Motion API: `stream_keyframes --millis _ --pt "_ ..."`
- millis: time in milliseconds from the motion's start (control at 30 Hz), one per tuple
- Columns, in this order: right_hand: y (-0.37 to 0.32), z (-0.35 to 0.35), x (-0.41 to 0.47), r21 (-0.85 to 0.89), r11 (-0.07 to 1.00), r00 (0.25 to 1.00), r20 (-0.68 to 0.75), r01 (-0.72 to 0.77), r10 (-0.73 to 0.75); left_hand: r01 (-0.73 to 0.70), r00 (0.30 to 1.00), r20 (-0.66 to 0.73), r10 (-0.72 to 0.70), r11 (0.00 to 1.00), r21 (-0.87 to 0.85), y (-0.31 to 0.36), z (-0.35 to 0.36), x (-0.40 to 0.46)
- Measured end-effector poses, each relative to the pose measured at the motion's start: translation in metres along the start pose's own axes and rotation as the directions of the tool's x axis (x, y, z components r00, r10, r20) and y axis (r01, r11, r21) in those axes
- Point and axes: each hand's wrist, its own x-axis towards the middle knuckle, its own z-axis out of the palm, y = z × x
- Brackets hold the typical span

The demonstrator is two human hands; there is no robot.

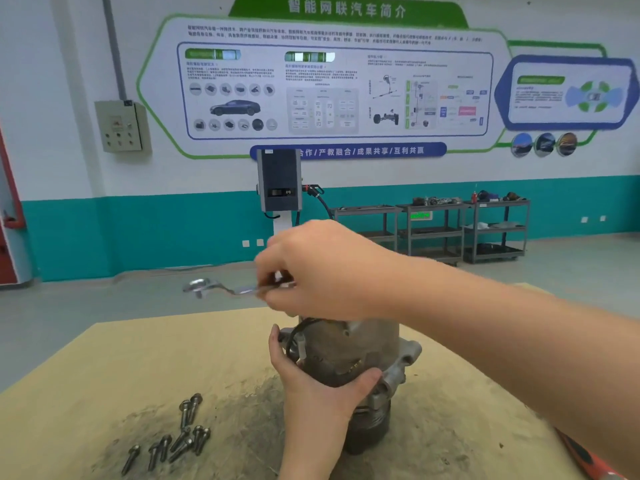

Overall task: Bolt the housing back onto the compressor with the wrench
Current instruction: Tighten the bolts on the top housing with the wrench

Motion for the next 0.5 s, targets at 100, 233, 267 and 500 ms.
stream_keyframes --millis 100,233,267,500 --pt "0.023 0.015 0.058 -0.044 0.962 0.936 0.224 -0.270 0.273 0.005 1.000 0.016 -0.005 1.000 -0.005 0.000 -0.001 0.001" --pt "0.077 0.020 0.065 0.203 0.677 0.681 0.453 -0.707 0.575 -0.015 1.000 0.020 0.015 1.000 0.001 0.001 -0.003 -0.001" --pt "0.088 0.019 0.056 0.342 0.503 0.607 0.504 -0.794 0.615 -0.018 1.000 0.025 0.018 1.000 0.002 0.002 -0.003 -0.001" --pt "0.101 0.003 -0.072 0.839 -0.514 0.355 0.542 -0.179 0.761 -0.016 0.999 0.034 0.015 0.999 0.041 0.004 -0.005 -0.003"
